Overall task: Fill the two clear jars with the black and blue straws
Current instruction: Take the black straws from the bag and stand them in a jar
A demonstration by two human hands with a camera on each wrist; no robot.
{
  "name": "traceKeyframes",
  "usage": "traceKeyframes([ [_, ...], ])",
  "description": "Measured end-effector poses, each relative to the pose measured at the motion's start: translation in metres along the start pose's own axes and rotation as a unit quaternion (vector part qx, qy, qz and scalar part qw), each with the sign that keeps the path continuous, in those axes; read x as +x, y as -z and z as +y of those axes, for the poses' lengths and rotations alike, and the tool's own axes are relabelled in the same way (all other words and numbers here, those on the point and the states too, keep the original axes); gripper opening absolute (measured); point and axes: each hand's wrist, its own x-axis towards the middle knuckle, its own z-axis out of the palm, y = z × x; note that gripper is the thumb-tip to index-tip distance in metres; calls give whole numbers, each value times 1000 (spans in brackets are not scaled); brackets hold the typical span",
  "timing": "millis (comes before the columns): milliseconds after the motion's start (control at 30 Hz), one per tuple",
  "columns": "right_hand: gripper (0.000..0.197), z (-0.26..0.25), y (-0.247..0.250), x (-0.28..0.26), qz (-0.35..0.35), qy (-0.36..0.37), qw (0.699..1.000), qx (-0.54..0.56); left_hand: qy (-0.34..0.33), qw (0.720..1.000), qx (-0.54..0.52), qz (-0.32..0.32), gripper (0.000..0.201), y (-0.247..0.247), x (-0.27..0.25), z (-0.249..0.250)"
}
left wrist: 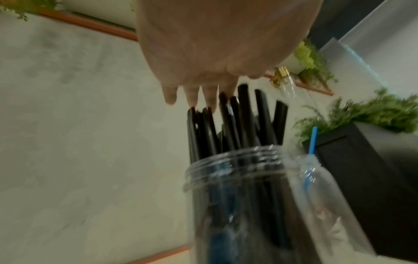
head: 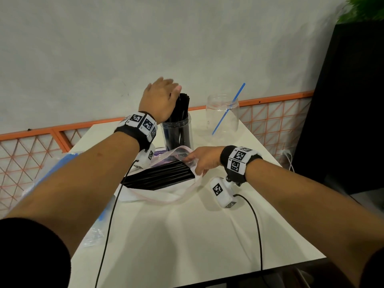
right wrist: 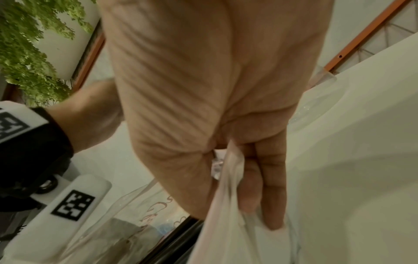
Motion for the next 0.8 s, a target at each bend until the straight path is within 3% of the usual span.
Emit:
traceKeyframes([
  [67,68,1,0,1,3,1,1000,2,-6,996,-46,76,32,8,-8,10],
  [100,67,1,0,1,5,1,1000,4,3,993,-94,77,23,13,-14,17],
  [167,67,1,-2,1,7,0,1000,12,9,988,-153,-1,12,17,-30,31],
  [233,67,1,-2,2,10,-3,1000,18,-21,991,-121,-56,12,17,-48,41],
  [333,67,0,-1,2,11,-5,1000,16,-65,995,-50,-49,12,16,-52,47],
  [600,69,1,0,4,1,-4,1000,14,-31,995,-12,-98,19,22,-15,42],
  [800,68,4,0,4,6,7,1000,15,-18,993,-59,-99,13,26,-27,39],
])
